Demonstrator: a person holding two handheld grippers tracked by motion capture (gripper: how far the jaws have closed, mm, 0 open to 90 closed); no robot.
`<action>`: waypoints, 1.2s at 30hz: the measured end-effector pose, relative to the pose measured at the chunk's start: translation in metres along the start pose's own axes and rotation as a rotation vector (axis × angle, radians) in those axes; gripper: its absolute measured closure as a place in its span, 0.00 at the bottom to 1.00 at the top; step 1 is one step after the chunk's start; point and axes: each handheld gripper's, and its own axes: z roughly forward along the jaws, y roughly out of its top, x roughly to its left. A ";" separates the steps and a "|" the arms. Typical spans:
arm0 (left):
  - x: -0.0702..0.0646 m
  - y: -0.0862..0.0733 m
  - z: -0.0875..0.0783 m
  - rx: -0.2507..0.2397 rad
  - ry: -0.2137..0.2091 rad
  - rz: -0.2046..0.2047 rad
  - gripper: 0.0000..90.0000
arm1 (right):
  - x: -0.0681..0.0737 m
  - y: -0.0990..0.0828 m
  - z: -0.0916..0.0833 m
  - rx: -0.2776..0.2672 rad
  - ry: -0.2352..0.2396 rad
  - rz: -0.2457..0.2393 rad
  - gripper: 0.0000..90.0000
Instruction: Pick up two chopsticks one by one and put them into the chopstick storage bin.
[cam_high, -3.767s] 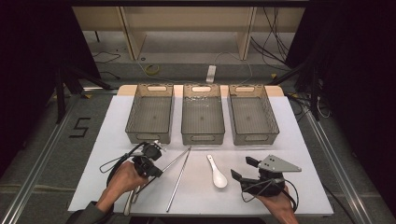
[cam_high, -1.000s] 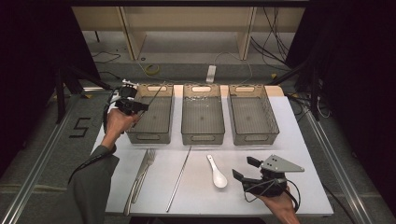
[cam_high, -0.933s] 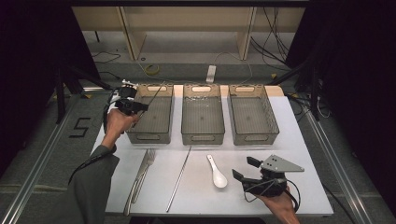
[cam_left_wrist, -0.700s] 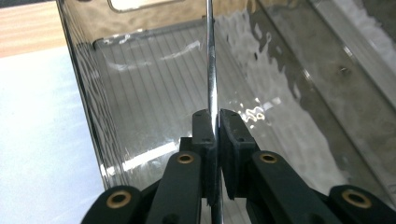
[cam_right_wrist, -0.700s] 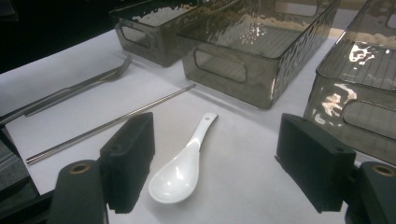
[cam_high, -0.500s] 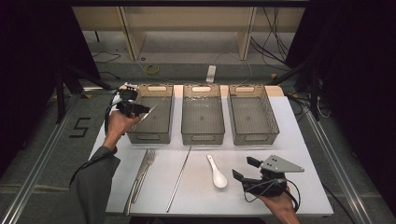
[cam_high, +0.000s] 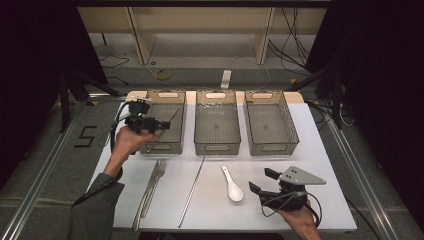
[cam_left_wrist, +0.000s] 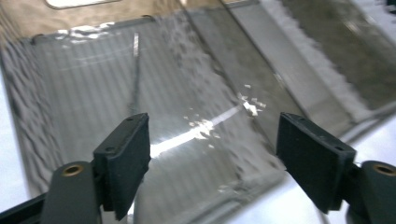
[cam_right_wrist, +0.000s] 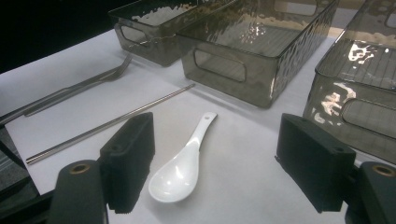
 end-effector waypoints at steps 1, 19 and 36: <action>-0.004 -0.004 -0.002 -0.006 0.001 0.003 0.27 | 0.000 0.000 0.000 0.001 0.000 0.001 0.32; -0.049 -0.038 -0.007 0.075 -0.011 0.117 0.23 | 0.001 0.000 0.001 0.008 0.002 -0.005 0.32; -0.096 -0.083 0.000 0.316 -0.026 0.203 0.28 | 0.002 0.000 0.001 0.009 -0.011 -0.017 0.31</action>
